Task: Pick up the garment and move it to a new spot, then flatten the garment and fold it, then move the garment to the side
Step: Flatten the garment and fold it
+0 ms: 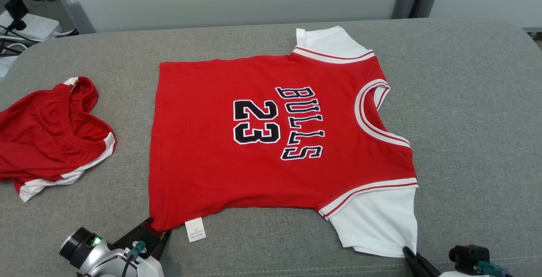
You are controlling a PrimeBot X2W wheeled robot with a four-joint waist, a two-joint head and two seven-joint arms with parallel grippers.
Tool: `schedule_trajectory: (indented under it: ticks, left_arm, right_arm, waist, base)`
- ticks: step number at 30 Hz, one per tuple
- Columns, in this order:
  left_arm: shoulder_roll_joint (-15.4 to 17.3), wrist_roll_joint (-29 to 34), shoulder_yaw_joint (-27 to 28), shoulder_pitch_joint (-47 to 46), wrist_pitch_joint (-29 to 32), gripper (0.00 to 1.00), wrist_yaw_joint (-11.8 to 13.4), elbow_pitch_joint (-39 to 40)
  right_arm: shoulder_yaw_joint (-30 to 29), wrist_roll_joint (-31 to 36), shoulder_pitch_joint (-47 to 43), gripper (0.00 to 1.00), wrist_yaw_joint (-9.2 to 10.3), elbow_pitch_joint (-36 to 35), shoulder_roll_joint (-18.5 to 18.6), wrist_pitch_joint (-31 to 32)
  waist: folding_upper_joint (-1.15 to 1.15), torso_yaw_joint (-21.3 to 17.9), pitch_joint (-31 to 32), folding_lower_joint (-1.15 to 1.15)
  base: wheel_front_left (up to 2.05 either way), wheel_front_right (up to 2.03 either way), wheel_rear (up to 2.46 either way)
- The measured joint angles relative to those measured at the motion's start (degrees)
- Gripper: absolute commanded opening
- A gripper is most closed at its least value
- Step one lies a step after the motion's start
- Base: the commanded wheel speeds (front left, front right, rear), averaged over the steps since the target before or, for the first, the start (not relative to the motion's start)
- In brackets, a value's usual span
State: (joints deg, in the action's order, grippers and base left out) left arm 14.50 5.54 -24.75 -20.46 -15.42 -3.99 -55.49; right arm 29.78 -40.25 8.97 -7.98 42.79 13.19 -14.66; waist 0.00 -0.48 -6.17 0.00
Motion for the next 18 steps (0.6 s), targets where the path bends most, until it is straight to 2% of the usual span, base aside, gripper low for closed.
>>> schedule_trajectory:
  ticks: [1, 2, 5, 8, 9, 10, 11, 12, 18]
  left_arm:
    - [0.0, 0.0, -0.3, 0.0, 0.0, 0.64, 0.0, 0.0]
    - [-0.1, -0.1, -0.5, 0.0, -0.1, 0.44, 0.1, 0.0]
    - [-0.3, -0.1, -0.6, 0.0, -0.1, 0.47, 1.5, 0.1]
    - [-0.3, -0.2, -1.0, -0.1, -0.3, 0.44, 1.9, -0.2]
    - [-0.4, -0.2, -1.1, -0.3, -0.3, 0.39, 1.9, -0.4]
    - [-0.4, -0.5, -1.3, -0.4, -0.3, 0.32, 1.9, -0.7]
    - [-0.4, -0.6, -1.4, -0.7, -0.3, 0.07, 1.9, -0.9]
    - [-0.3, -0.6, -1.6, -1.0, -0.2, 0.0, 1.9, -1.1]
    - [1.3, -0.6, -3.1, -1.6, -0.2, 0.0, 1.3, -1.1]
  right_arm:
    - [0.0, 0.0, 0.1, 0.0, 0.0, -0.2, 0.0, 0.0]
    - [-0.3, 0.0, 0.2, 0.0, 0.03, -0.9, 0.2, 0.0]
    - [-1.1, 0.1, 1.1, 0.0, 0.08, -1.3, 0.3, 0.0]
    - [-1.6, 0.1, 1.7, 0.0, 0.19, -1.6, 0.5, 0.0]
    - [-1.7, 0.2, 1.7, 0.0, 0.19, -1.6, 0.6, 0.0]
    - [-1.7, 0.1, 1.7, 0.0, 0.2, -1.7, 0.6, 0.0]
    - [-1.8, 0.1, 1.7, 0.0, 0.23, -1.9, 0.6, 0.0]
    - [-2.1, 0.1, 1.7, 0.0, 0.23, -2.4, 0.6, 0.0]
    - [-3.6, -1.6, 2.4, 0.0, 0.25, -6.8, 2.2, 0.6]
  waist:
    - [0.0, -0.1, -0.1, 0.0]
    - [0.0, -0.2, -0.3, 0.0]
    - [0.0, -0.2, -0.4, 0.0]
    - [0.0, -0.2, -0.4, 0.0]
    - [0.0, -0.2, -0.4, 0.0]
    - [0.0, -0.2, -0.4, 0.0]
    - [0.0, -0.1, -0.4, 0.0]
    - [0.0, -0.1, -0.4, 0.0]
    - [0.0, 0.1, -0.3, 0.0]
  base:
    - [0.0, 0.0, 0.0]
    - [0.0, 0.0, 0.0]
    - [0.0, 0.0, 0.0]
    - [0.0, 0.0, 0.0]
    - [0.0, 0.0, 0.0]
    - [0.0, 0.0, 0.0]
    - [0.0, 0.0, 0.0]
    - [0.0, 0.0, 0.0]
    - [0.0, 0.0, 0.0]
